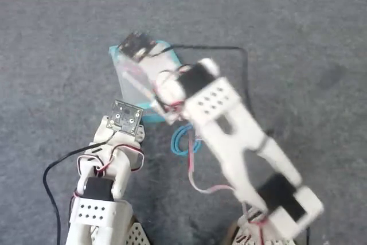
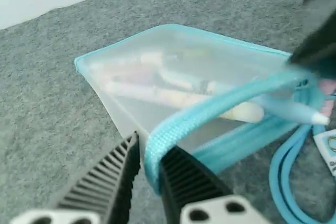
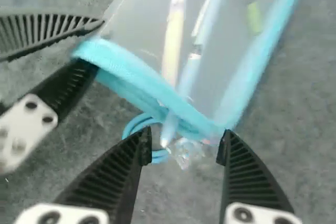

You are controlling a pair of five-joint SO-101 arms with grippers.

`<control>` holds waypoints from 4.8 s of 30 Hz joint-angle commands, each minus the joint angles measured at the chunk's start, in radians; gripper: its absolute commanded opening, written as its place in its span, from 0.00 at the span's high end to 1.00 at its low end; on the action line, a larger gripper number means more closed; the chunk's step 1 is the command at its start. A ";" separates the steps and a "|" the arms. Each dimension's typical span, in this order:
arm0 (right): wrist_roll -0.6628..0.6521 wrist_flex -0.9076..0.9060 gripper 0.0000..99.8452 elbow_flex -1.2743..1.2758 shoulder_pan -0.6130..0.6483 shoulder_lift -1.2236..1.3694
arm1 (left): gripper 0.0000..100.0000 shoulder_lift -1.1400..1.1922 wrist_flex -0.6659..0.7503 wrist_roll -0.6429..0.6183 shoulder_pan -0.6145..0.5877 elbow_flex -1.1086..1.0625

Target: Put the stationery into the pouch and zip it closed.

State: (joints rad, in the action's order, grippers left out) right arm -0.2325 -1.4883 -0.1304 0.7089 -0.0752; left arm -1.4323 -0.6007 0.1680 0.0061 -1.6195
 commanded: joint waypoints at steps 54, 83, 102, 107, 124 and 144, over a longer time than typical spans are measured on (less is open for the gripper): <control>-0.083 0.394 0.81 0.720 -0.219 -0.553 | 0.99 -0.002 0.032 0.005 0.014 0.012; -0.103 0.194 0.99 0.615 -0.200 -0.398 | 0.99 -0.002 0.031 0.006 0.011 0.010; -0.064 0.275 0.99 0.376 -0.091 -0.024 | 0.99 -0.002 0.032 0.008 0.012 0.010; -0.035 0.226 0.99 0.138 -0.079 0.162 | 0.99 -0.002 0.029 0.008 0.012 0.010; -0.035 0.130 0.99 0.164 -0.081 -0.176 | 0.99 -0.002 0.031 0.005 0.005 0.010; -0.077 0.456 0.82 0.554 -0.271 -0.093 | 0.99 -0.002 0.029 0.006 0.003 0.010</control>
State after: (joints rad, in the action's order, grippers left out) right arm -0.2923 -1.0602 0.4680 0.4327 -0.1642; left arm -1.4323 -0.6007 0.1680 0.0061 -1.6195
